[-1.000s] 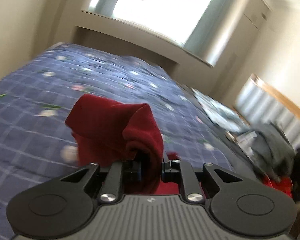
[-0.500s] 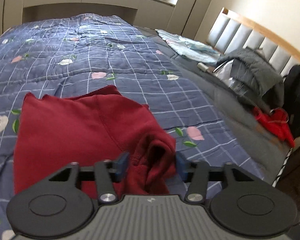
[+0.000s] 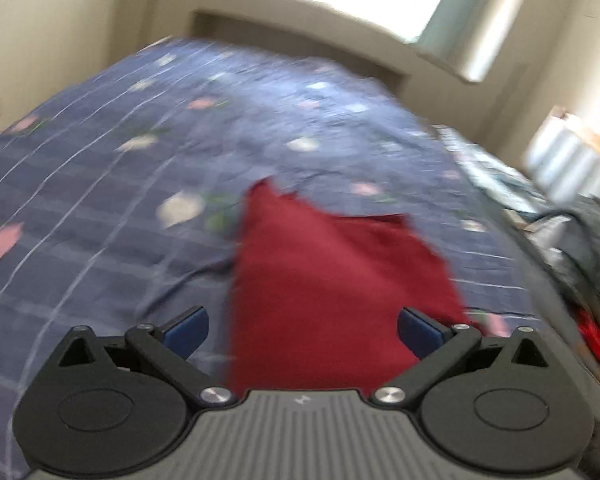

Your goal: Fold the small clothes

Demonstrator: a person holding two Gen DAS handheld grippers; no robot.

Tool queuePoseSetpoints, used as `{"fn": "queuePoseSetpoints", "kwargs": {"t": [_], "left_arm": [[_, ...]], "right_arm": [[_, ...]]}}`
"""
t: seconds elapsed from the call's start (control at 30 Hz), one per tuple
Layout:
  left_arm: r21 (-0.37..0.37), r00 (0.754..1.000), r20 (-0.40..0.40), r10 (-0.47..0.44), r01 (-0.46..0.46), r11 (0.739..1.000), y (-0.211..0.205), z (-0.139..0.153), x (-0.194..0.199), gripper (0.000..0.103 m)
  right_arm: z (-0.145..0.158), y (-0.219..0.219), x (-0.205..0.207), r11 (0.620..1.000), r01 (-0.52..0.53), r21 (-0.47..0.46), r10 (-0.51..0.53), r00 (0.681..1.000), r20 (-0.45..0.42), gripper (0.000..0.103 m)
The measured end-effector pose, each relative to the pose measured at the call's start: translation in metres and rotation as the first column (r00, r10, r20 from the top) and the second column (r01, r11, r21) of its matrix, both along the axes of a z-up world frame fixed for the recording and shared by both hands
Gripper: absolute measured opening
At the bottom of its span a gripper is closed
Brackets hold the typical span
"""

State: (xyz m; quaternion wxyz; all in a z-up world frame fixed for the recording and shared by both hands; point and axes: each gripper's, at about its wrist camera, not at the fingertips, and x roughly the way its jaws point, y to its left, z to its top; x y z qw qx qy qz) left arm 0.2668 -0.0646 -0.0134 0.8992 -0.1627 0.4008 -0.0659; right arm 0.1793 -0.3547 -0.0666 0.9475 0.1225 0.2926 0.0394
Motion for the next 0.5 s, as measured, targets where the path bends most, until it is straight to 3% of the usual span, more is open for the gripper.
{"fn": "queuePoseSetpoints", "kwargs": {"t": [0.1,0.23,0.3,0.5], "left_arm": [[-0.021,0.996,-0.058,0.061,-0.062,0.998,0.018,-0.017,0.005,0.102],[-0.059,0.992,-0.097,0.076,-0.082,0.995,0.027,-0.036,0.005,0.102],[-0.059,0.992,-0.098,0.079,-0.085,0.995,0.027,-0.040,0.004,0.102],[-0.054,0.994,-0.091,0.062,-0.067,0.996,0.020,-0.043,0.007,0.102]], "right_arm": [[0.008,-0.011,0.034,0.991,-0.049,0.121,0.051,0.999,-0.009,0.102],[0.009,-0.020,0.085,0.965,-0.081,0.250,0.089,0.996,-0.020,0.100],[0.003,-0.020,0.112,0.959,-0.077,0.272,0.096,0.994,-0.056,0.081],[-0.017,-0.014,0.151,0.964,-0.041,0.263,0.082,0.986,-0.147,0.042]]}}
